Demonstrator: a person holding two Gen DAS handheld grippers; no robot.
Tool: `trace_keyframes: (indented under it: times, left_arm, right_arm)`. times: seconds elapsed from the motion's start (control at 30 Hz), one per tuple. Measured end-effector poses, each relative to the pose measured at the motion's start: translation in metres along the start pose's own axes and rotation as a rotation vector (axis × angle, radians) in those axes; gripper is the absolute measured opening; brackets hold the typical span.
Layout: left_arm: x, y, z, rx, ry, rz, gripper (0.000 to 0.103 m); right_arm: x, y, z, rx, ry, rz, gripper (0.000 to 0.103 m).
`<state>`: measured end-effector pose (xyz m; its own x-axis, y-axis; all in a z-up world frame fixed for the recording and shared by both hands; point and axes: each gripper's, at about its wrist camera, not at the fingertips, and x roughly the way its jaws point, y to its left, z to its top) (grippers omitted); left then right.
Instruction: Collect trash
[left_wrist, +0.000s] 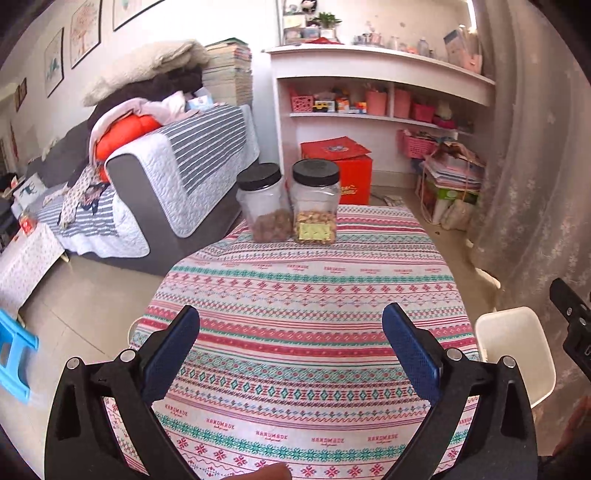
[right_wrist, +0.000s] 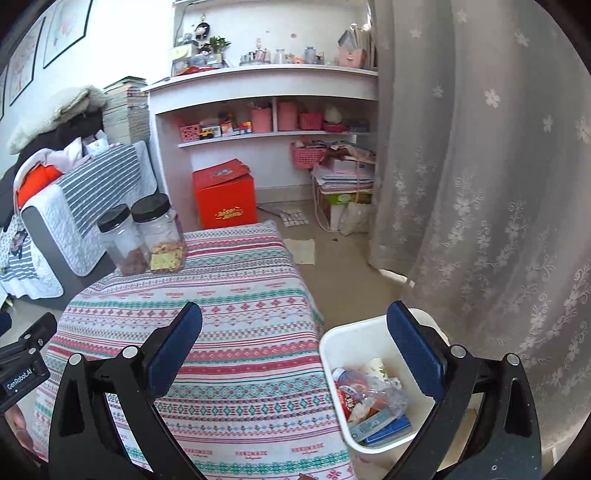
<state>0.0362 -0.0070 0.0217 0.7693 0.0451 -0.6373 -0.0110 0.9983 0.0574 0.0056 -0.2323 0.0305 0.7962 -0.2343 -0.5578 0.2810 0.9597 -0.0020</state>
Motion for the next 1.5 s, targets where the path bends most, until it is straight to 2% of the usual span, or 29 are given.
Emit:
trace_keyframes:
  times: [0.1, 0.4, 0.77, 1.3, 1.5]
  left_arm:
    - [0.007, 0.019, -0.008, -0.044, 0.013, 0.026, 0.096]
    - [0.025, 0.037, -0.010, -0.068, 0.066, 0.007, 0.096]
    - [0.022, 0.026, -0.011, -0.039, 0.043, 0.008, 0.096]
    - [0.026, 0.028, -0.011, -0.061, 0.045, 0.013, 0.096]
    - [0.026, 0.030, -0.009, -0.076, 0.046, -0.011, 0.096]
  right_arm:
    - [0.005, 0.019, -0.002, -0.029, 0.001, 0.006, 0.096]
    - [0.020, 0.048, -0.010, -0.078, 0.023, 0.017, 0.096]
    - [0.027, 0.046, -0.013, -0.072, 0.042, 0.019, 0.096]
    - [0.030, 0.047, -0.014, -0.072, 0.051, 0.027, 0.096]
    - [0.032, 0.049, -0.015, -0.072, 0.058, 0.030, 0.096]
